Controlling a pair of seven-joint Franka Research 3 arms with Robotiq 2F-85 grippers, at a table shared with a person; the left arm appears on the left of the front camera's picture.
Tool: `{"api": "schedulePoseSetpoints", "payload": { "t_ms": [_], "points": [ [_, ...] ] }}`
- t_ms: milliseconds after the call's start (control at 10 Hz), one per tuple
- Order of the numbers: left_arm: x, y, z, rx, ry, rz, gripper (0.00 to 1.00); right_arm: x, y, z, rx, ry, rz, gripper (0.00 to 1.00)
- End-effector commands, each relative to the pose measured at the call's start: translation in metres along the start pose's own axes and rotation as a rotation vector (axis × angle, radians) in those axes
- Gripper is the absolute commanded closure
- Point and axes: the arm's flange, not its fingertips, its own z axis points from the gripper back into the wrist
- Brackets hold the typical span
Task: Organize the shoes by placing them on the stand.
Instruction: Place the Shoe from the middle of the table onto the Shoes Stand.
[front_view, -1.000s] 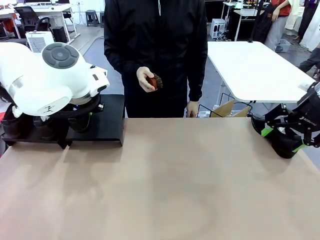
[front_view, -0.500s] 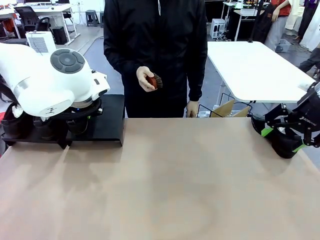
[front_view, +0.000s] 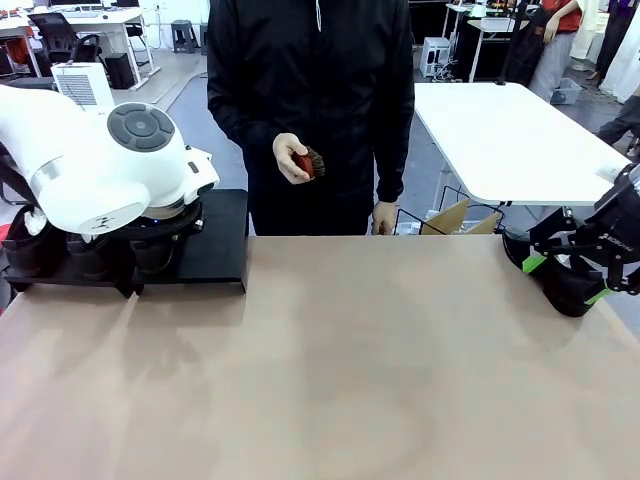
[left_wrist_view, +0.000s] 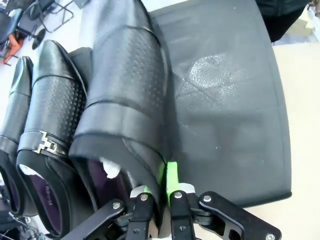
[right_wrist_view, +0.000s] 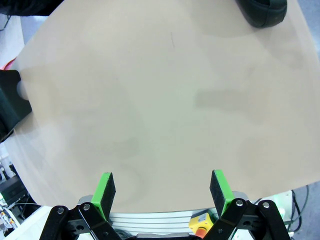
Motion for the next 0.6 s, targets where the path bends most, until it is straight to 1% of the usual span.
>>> {"api": "schedulePoseSetpoints", "payload": {
  "t_ms": [0, 100, 200, 500],
  "points": [
    [0.004, -0.001, 0.0, 0.04, -0.026, 0.01, 0.5, 0.001, 0.0, 0.002, -0.003, 0.002, 0.018, 0.0],
    [0.004, 0.0, 0.001, 0.044, -0.03, 0.013, 0.3, 0.001, 0.0, 0.002, -0.003, 0.002, 0.018, 0.0],
    [0.005, 0.001, 0.003, 0.05, -0.035, 0.019, 0.21, 0.001, 0.0, 0.002, -0.003, 0.002, 0.018, 0.0],
    [0.008, 0.005, 0.022, 0.052, -0.05, 0.054, 0.21, 0.001, 0.0, 0.002, -0.003, 0.002, 0.018, 0.0]
  ]
}}
